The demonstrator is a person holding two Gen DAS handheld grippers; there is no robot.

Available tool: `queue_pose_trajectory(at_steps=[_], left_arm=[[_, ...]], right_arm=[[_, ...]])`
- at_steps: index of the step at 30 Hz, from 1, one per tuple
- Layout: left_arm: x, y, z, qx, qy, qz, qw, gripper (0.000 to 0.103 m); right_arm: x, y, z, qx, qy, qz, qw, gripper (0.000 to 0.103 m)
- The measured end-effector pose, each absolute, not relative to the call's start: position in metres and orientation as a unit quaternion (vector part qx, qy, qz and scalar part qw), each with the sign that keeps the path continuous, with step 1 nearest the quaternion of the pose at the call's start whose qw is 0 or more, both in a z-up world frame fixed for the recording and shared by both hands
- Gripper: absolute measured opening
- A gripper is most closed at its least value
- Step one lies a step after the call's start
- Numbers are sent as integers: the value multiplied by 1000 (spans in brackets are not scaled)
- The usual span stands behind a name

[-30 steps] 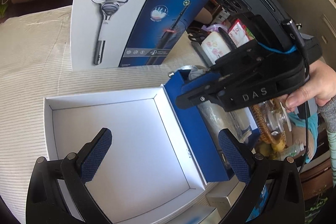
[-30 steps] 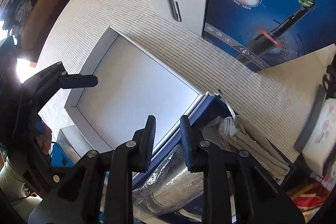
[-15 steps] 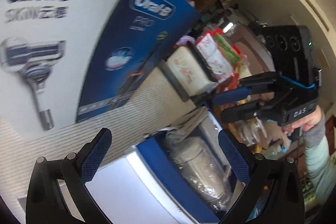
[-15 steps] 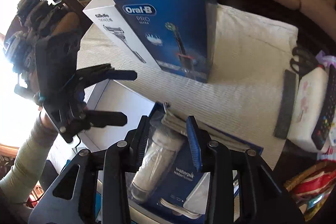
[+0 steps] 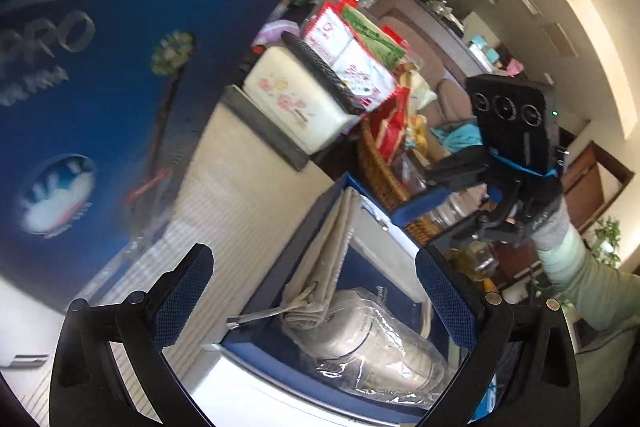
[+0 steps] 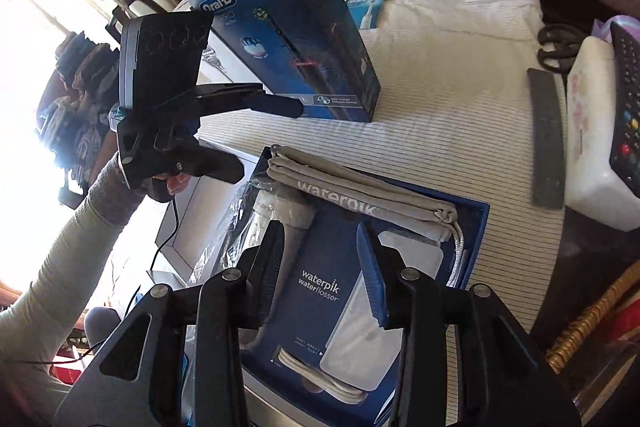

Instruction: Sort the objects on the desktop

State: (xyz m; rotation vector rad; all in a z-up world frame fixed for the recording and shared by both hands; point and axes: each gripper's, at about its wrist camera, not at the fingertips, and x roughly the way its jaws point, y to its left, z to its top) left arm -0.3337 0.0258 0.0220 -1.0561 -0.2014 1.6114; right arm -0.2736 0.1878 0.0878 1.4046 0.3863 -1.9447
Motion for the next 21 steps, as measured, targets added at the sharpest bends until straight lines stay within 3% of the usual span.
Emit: queue_pose_trajectory(at_steps=[8,21], left_arm=[[-323,47,-3,-476,-61,629,611,103],[-301,17,28,-465,-25,646,605,103]], right_arm=[[-277,195,66,550,144,-745,348,40],[-281,203,61,549,122,-752,344,42]])
